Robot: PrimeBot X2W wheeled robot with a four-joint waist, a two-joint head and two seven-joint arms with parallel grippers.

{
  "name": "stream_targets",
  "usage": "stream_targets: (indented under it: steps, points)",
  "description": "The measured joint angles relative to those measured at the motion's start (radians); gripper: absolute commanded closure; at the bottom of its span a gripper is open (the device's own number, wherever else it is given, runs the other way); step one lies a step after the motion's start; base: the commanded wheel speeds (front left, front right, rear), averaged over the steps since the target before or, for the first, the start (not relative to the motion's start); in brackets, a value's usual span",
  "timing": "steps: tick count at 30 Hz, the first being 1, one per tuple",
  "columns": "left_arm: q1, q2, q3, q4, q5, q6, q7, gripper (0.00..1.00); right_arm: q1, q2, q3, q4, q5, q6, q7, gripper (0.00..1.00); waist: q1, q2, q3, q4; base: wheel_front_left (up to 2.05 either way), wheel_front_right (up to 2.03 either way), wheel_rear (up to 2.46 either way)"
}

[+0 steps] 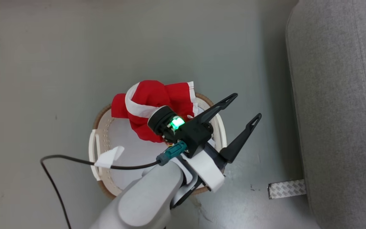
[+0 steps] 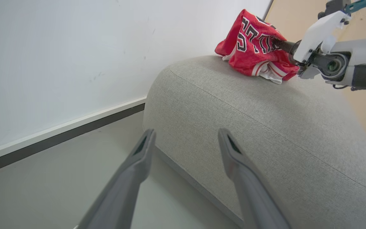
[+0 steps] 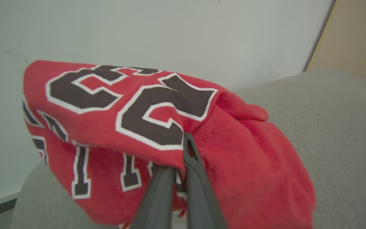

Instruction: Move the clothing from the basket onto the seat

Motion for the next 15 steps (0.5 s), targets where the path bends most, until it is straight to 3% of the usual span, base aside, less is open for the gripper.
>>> stream_targets:
  steps: [1, 5, 15]
  points:
    - [0.003, 0.004, 0.001, 0.005, 0.002, 0.0, 0.0, 0.0, 0.018, 0.006, 0.008, 0.005, -0.021, 0.0, -0.006, 0.0, 0.0, 0.0, -0.007, -0.001, 0.0, 0.0, 0.0]
    - [0.023, 0.028, 0.031, 0.022, 0.002, 0.0, 0.0, 0.0, 0.08, 0.047, 0.021, -0.043, -0.047, 0.0, -0.012, 0.0, 0.0, 0.0, -0.04, -0.013, 0.0, 0.0, 0.0]
    - [0.149, 0.051, 0.136, 0.052, -0.008, 0.017, 0.0, 0.0, 0.392, 0.171, 0.116, -0.455, -0.109, 0.0, -0.013, 0.0, -0.0001, 0.0, -0.188, -0.027, 0.0, 0.0, 0.0]
